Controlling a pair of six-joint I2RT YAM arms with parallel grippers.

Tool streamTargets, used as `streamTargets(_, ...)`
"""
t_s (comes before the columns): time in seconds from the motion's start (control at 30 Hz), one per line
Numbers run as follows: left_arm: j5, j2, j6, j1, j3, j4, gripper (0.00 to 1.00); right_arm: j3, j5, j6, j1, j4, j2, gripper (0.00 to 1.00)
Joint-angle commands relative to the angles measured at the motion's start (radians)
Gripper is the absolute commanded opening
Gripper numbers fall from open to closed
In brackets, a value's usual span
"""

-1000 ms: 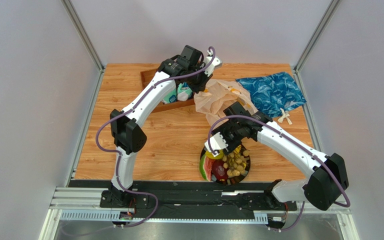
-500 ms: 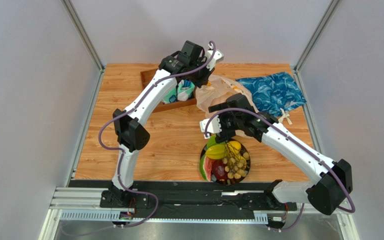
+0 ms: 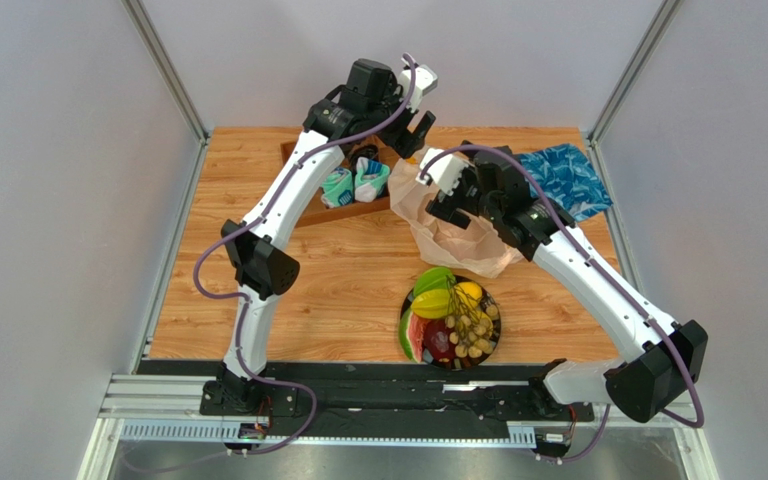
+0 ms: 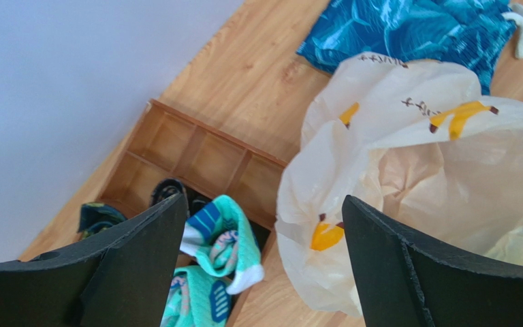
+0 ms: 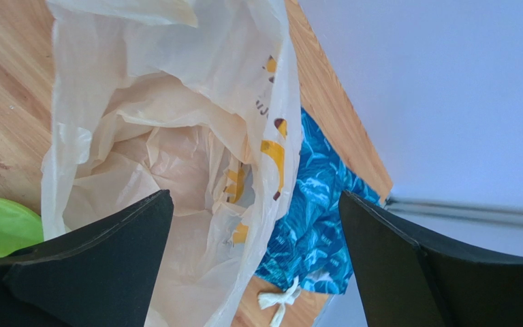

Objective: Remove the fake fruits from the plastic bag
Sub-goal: Place the plastic bag at the center of the board, then reset both arms

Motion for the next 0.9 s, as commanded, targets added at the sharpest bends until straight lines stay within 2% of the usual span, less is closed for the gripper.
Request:
streamTargets(0.0, -0.046, -0.112, 0.012, 0.014, 0.026, 0.036, 0.95, 0.029, 0.030, 0.152, -0.062, -0.014, -0.031, 1.00)
streamTargets(0.1, -0.049, -0.211, -0.011, 0.040, -0.077, 0.011, 0.95, 0.046, 0.030, 0.240, -0.147, -0.080, -0.047, 1.00)
streamTargets(0.2, -0.050, -0.314, -0.022, 0.077, -0.204, -0.021, 0.95, 0.070, 0.007, 0.367, -0.316, -0.143, -0.033, 0.99)
streamTargets(0.23, -0.055, -0.342, -0.024, 0.086, -0.240, -0.026, 0.95, 0.070, 0.010, 0.394, -0.407, -0.165, -0.025, 0.98)
streamTargets(0.37, -0.073, -0.500, -0.014, 0.143, -0.463, -0.044, 0.95, 0.051, 0.031, 0.509, -0.582, -0.234, 0.025, 0.99)
streamTargets(0.47, -0.076, -0.583, -0.004, 0.180, -0.603, -0.047, 0.96, -0.061, 0.071, 0.540, -0.588, -0.203, -0.005, 1.00)
streamTargets(0.57, -0.076, -0.650, -0.004, 0.220, -0.724, -0.040, 0.96, -0.152, 0.004, 0.544, -0.586, -0.171, -0.071, 1.00)
streamTargets(0.87, -0.072, -0.758, -0.037, 0.283, -0.921, -0.020, 0.95, -0.213, -0.087, 0.564, -0.588, -0.165, -0.097, 1.00)
